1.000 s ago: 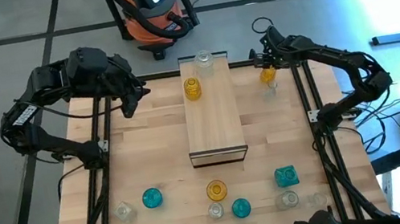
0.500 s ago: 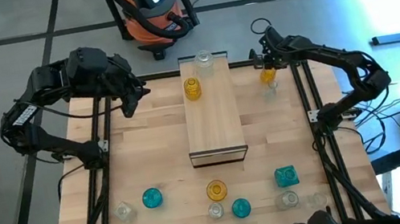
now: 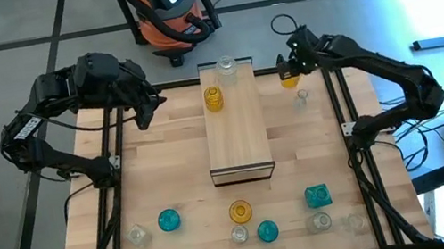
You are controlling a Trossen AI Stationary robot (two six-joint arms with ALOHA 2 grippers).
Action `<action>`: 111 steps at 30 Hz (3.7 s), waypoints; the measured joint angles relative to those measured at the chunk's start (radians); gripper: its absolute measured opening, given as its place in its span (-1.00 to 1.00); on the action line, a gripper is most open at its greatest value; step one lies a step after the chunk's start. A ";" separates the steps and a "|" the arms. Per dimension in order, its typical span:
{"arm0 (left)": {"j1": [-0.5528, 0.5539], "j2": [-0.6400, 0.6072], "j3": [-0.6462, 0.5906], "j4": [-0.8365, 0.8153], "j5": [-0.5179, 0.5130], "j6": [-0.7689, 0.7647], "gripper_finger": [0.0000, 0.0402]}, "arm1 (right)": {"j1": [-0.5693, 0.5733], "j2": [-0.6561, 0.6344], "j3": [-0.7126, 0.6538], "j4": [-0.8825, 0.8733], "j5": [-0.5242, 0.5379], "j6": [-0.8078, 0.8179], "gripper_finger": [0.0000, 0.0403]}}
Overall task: Sort vases onto shelf
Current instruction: Put the yellow vase on the shelf aligned with the other yellow vase, then put the transparent vase on the shelf aligned with the other transparent vase
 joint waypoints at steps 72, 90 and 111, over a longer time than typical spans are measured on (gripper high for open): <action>0.009 0.001 0.000 -0.007 0.002 0.008 -0.31 | 0.425 0.655 0.960 -0.309 -0.043 -0.177 -0.07; 0.008 0.001 0.000 -0.030 0.001 0.007 -0.31 | 0.425 0.540 1.010 -0.627 0.239 -0.069 -0.06; 0.008 -0.062 -0.278 0.112 0.039 -0.019 -0.31 | 0.210 -0.125 -0.250 -0.121 0.030 0.278 -0.06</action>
